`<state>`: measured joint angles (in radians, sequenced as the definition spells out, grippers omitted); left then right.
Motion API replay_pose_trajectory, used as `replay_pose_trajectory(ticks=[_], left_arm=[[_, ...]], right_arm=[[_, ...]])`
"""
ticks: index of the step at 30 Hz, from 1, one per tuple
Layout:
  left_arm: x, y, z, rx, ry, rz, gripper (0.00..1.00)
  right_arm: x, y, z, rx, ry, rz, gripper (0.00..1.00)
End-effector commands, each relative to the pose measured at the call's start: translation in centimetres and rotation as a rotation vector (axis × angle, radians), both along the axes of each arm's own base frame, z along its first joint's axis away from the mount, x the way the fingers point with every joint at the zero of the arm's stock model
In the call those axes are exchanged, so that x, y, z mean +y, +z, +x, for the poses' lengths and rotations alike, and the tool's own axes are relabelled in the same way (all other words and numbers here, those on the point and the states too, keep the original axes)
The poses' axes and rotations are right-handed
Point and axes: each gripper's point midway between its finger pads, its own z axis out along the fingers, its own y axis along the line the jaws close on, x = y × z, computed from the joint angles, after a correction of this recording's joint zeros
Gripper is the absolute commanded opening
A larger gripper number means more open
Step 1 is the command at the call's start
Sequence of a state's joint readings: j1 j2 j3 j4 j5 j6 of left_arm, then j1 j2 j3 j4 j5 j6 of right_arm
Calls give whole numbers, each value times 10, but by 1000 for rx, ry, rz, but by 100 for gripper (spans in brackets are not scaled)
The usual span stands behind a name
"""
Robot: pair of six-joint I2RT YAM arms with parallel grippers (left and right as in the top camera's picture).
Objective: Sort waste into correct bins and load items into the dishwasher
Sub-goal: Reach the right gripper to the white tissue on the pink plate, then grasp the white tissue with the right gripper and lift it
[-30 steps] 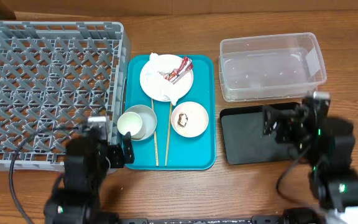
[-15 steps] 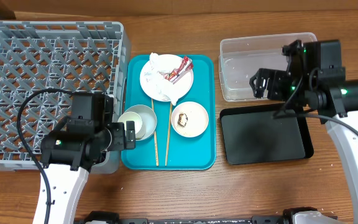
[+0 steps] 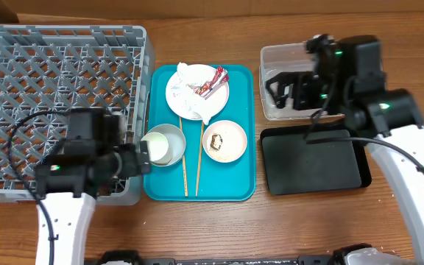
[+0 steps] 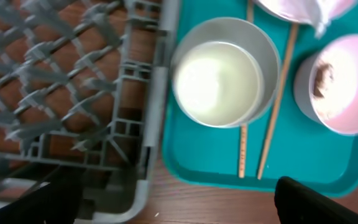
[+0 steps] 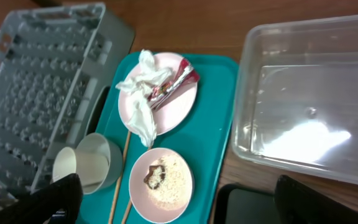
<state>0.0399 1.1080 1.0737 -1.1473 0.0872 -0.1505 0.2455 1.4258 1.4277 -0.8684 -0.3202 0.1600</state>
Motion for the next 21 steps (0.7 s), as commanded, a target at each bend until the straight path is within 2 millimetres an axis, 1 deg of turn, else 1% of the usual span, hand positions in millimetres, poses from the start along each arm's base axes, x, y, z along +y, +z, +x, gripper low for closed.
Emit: replay_pose_trajectory(ticks=[1,5,8,11,12,13,15,18,19,21], left_arm=[[12,16,1,-54,25,-100,100],[35,14,-5,-41,118,-99,100],[39,13,-7,-33,137,-99,100],[39,13,-7,-35,136,-99,100],[39,13,-7,-34,136,-99,100],[39,13,-7,-34,136,-99,100],[39,13,-7,-35,136,-99,100],[39,13,-7,-35,136,-99,100],[39,13,-7,-36,136,-99,100],[39,14,-6,-37,136,-98,100]], right_arm=[[20,6,10,-51,7,-86,100],[55,4,19,-63,66,-121,100],[82,-4,30,-72,102,-141,100],[111,-21,41,-100,157,-157,100],[119,-29,44,-100,168,-159,100],[137,-46,48,-95,195,-162,100],[153,-67,51,-80,219,-169,100],[171,-96,54,-56,247,-182,100],[177,-107,56,-49,255,-187,98],[185,-128,60,-40,262,-195,87]])
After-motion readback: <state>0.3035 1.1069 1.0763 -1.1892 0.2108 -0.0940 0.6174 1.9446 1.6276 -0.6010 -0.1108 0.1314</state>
